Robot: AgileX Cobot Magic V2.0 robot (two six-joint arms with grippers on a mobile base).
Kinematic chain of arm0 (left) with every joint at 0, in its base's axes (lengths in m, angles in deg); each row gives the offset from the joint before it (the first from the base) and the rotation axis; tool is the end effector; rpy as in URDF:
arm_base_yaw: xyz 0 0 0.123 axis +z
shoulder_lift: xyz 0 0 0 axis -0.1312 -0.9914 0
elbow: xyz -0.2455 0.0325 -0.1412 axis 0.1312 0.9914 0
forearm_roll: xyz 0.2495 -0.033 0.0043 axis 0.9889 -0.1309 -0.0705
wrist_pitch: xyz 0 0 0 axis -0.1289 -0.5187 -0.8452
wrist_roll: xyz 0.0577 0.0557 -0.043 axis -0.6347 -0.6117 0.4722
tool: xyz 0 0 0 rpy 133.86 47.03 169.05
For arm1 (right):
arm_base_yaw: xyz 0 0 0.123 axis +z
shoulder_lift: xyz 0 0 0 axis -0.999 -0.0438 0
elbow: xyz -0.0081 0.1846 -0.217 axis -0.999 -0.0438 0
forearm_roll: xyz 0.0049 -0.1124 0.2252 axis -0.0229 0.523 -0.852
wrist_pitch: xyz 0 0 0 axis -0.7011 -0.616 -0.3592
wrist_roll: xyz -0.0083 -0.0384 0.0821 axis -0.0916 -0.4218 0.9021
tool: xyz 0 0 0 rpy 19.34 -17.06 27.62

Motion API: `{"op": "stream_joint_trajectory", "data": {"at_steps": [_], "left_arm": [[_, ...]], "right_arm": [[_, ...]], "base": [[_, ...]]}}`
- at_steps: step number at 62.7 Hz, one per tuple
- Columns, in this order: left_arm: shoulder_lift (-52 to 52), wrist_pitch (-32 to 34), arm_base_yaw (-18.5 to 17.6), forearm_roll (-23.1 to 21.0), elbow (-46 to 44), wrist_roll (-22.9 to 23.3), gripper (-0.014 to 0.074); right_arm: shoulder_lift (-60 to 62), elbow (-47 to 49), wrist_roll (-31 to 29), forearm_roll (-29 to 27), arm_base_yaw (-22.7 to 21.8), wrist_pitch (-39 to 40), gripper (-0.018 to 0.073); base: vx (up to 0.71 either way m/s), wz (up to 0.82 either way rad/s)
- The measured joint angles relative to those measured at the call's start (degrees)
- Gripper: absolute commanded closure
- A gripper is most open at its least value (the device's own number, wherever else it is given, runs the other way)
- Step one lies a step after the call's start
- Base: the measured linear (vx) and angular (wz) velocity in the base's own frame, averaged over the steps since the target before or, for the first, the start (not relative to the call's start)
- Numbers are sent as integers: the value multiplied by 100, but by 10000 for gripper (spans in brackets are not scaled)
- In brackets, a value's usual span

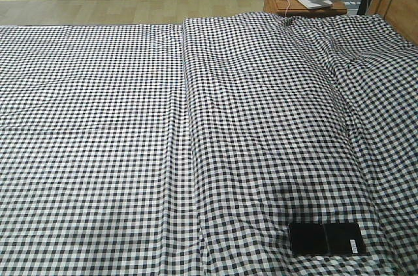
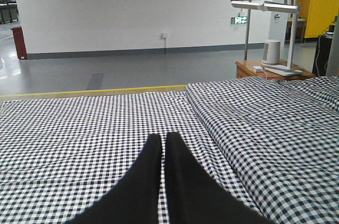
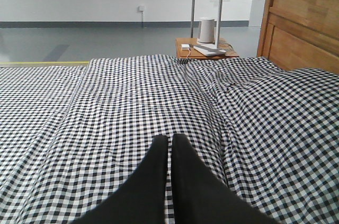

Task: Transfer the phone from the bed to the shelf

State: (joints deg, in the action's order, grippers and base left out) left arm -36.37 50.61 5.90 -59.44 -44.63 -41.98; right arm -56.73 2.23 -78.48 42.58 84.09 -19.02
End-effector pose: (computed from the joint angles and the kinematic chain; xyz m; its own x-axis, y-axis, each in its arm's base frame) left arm 0.0563 -0.0018 0.1970 0.0064 0.0147 -0.9999 0.0304 0.9994 0.0149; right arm 0.0563 -0.0032 0.1883 -0.1031 -0.0161 -0.9945 0.0547 0.9983 -0.0218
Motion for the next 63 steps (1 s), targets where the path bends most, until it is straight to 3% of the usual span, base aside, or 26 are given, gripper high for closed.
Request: {"op": "stream_joint_trajectory", "data": {"at_steps": [22, 45, 63], "left_arm": [[0, 0, 0, 0, 0, 0, 595], [0, 0, 0, 0, 0, 0, 595], [0, 0, 0, 0, 0, 0, 595]], "right_arm": [[0, 0, 83, -5, 0, 92, 564], [0, 0, 102, -10, 0, 2368, 564], [0, 1239, 79, -11, 0, 2549, 564]], "base": [[0, 0], [0, 0], [0, 0]]}}
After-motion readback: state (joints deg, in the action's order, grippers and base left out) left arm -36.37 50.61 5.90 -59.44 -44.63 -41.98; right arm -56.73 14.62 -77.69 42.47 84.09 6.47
